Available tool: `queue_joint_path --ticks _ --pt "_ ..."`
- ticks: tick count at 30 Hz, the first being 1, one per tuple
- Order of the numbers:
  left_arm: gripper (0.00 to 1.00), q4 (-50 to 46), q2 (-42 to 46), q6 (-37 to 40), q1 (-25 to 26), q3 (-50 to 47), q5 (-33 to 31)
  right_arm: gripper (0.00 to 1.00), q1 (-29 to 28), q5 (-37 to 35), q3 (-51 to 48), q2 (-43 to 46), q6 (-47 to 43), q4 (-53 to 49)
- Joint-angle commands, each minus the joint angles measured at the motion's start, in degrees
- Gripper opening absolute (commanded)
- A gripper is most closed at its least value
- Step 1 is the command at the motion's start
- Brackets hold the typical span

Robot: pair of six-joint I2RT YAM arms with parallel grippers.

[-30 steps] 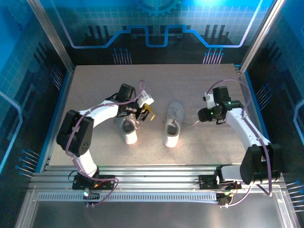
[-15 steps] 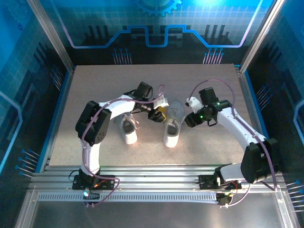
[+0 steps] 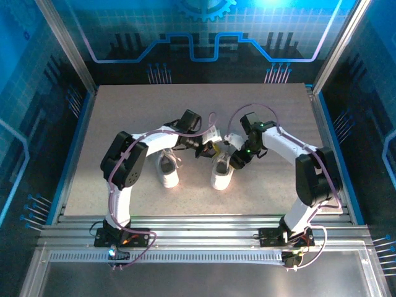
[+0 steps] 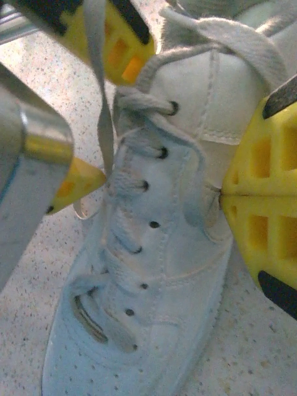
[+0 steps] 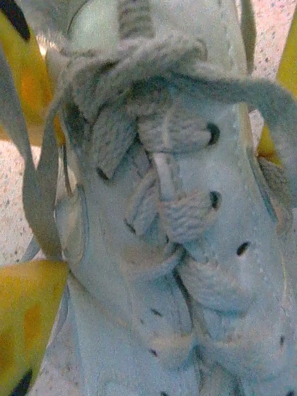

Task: Tie the shoes

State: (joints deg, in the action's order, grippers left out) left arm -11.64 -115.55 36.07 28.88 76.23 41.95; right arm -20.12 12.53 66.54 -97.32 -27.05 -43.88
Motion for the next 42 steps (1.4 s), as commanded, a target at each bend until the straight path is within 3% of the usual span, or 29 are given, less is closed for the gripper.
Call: queue_joint_path --ticks 1,2,4,10,25,33,42 --pt "0.0 4.29 3.81 -2.14 -0.88 -3.74 -0.11 0.3 -1.46 0.73 1.08 -3.31 -2.6 2.16" --pt "0.0 5.25 4.68 -2.99 -1.26 -4.9 -0.4 0.17 -1.52 0.2 1.06 -3.26 -2.89 2.17" --pt "0.0 6.85 6.37 -4.28 -2.01 -6.86 -0.92 0.0 -1.71 -1.16 0.36 -2.23 -3.55 2.46" --pt "0.0 7.74 10.63 -4.22 -3.05 -11.16 -3.78 0.0 -1.3 -3.76 -2.75 3.1 -5.14 3.05" --pt "0.0 8.78 13.92 -5.57 -3.23 -13.27 -10.73 0.0 -2.12 -10.97 1.25 3.89 -5.6 -5.83" --pt "0.0 10.09 13.91 -3.99 -3.08 -14.26 -5.3 0.0 -4.07 -17.3 1.62 5.98 -4.9 -2.96" --pt "0.04 11.44 11.08 -4.09 -1.53 -13.41 -3.6 0.0 -4.14 -13.73 -0.25 6.0 -2.57 0.62"
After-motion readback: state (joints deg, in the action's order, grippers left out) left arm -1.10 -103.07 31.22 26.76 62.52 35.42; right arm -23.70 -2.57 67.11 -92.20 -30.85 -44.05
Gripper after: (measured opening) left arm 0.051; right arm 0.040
